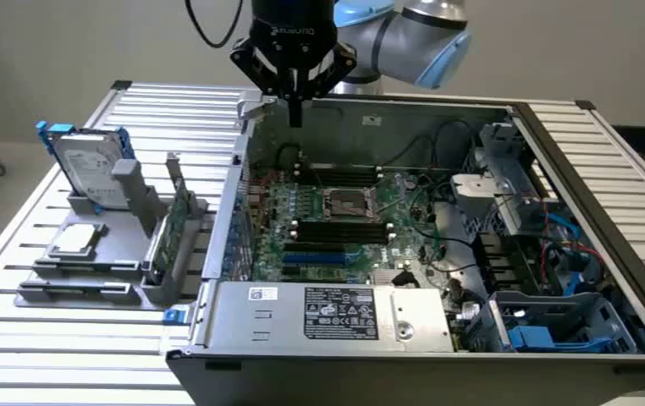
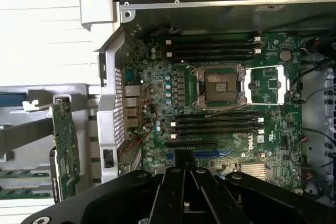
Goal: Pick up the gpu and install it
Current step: 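Reach for the gpu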
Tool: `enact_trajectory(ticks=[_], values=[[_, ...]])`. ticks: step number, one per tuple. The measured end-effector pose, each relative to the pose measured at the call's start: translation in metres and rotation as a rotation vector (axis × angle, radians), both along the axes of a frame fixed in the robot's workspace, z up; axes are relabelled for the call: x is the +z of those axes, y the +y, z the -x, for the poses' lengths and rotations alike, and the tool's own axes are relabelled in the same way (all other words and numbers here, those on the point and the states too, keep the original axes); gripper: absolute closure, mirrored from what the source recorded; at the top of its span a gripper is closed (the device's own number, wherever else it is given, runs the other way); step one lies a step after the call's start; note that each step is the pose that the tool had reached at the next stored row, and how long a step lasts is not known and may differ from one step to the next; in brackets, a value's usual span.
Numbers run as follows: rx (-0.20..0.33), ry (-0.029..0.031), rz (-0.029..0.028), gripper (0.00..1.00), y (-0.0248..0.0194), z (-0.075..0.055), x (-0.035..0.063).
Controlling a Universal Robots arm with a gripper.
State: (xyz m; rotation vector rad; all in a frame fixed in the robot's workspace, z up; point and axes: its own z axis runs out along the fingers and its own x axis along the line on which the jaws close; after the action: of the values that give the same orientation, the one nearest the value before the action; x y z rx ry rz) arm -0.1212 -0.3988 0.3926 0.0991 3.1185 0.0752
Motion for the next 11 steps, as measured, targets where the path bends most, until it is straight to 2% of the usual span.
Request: enact_trajectory(ticks=[11], values=[[0.000,0.0000,0.0000,0.89,0.0000,0.0000,0.0000]])
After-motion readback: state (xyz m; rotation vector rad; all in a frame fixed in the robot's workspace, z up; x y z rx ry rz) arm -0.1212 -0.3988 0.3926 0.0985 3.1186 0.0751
